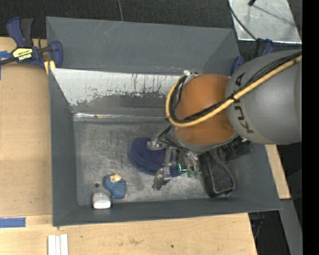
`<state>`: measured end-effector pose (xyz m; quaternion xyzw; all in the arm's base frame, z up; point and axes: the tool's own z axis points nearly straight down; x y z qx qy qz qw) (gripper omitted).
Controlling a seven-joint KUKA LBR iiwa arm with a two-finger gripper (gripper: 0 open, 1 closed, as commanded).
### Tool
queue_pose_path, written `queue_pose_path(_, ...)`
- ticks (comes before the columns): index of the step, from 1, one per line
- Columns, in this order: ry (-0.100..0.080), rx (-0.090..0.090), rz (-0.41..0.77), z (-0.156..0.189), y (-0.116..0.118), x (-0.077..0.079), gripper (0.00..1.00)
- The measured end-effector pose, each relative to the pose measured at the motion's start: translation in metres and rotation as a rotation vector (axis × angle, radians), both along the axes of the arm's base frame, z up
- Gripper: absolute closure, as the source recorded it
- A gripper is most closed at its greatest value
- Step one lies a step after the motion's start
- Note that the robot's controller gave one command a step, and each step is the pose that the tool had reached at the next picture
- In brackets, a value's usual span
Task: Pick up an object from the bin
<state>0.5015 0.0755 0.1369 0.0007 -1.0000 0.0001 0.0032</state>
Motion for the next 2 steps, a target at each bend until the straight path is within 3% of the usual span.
queue_pose_path(1,-0.021,0.005,-0.203,-0.063,-0.031,0.054,0.00)
queue_pose_path(2,-0.012,0.000,-0.251,-0.063,-0.009,0.113,0.00)
